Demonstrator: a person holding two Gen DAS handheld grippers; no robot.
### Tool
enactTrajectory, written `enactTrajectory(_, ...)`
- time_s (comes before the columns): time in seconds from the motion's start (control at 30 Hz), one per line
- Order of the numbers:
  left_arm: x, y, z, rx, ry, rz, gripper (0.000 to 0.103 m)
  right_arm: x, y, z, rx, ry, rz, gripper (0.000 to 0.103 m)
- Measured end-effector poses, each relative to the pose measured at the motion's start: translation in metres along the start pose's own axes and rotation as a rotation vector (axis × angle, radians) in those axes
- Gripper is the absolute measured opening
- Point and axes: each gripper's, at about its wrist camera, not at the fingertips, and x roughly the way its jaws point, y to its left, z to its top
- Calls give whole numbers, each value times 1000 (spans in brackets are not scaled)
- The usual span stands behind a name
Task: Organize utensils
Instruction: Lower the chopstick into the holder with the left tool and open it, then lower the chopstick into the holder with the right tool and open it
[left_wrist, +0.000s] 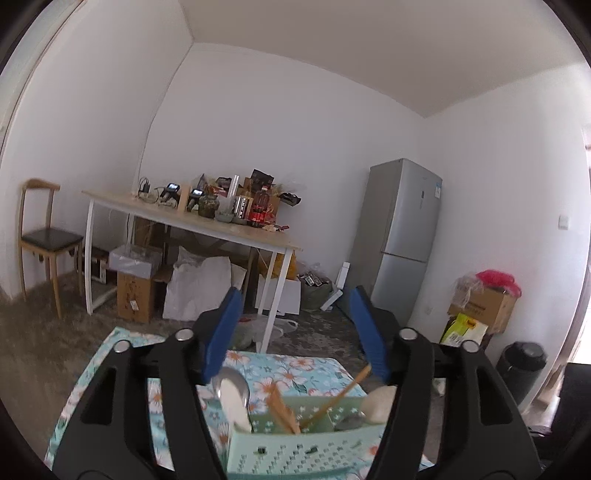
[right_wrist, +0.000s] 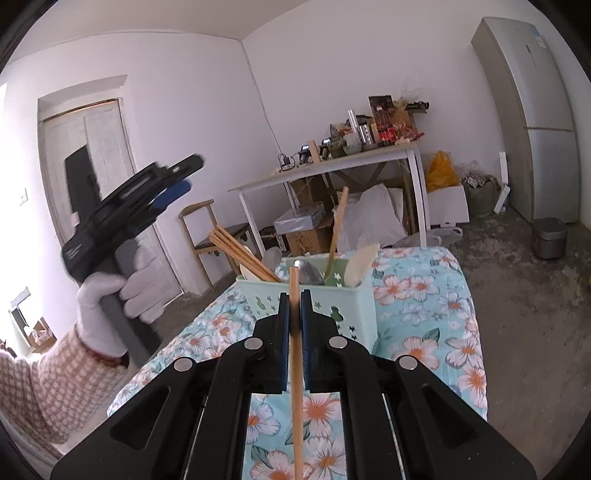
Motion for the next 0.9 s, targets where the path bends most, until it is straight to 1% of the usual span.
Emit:
enactTrajectory(0.1,-25,7,-4,1,0,-2,69,-3,9,14,-33,-28,4,6)
enactTrajectory(0.13,-31,8,-6,5,3,-1,73,-4,11,20,-43,-39,7,6)
enactTrajectory(0.23,-53,13,-21,16,36,2,80,-6,20,43,-82,-86,17,6)
enactTrajectory(0.33,-70,20,-49,28,92,61,83,-7,31,74,-132,-148,24,6)
enactTrajectory(0.4,-77,24,-66,18,132,82,84,-6,36,92,-146,-180,36,6)
enactTrajectory(0.47,-82,31,-87,-3,197,97,85,-3,43,112,-164,-213,47,6)
enactTrajectory(0.57,-87,41,-108,-11,263,133,87,6,51,140,-186,-250,49,6)
enactTrajectory(0.67,-95,53,-122,-17,288,171,88,19,57,162,-202,-280,39,6)
enactTrajectory(0.73,-100,59,-127,-16,289,202,88,31,60,174,-202,-294,32,6)
enactTrajectory(0.83,-107,69,-129,-21,279,235,90,53,62,178,-215,-299,-4,6)
enactTrajectory(0.9,-107,71,-129,-20,274,255,91,71,62,175,-225,-279,-30,6)
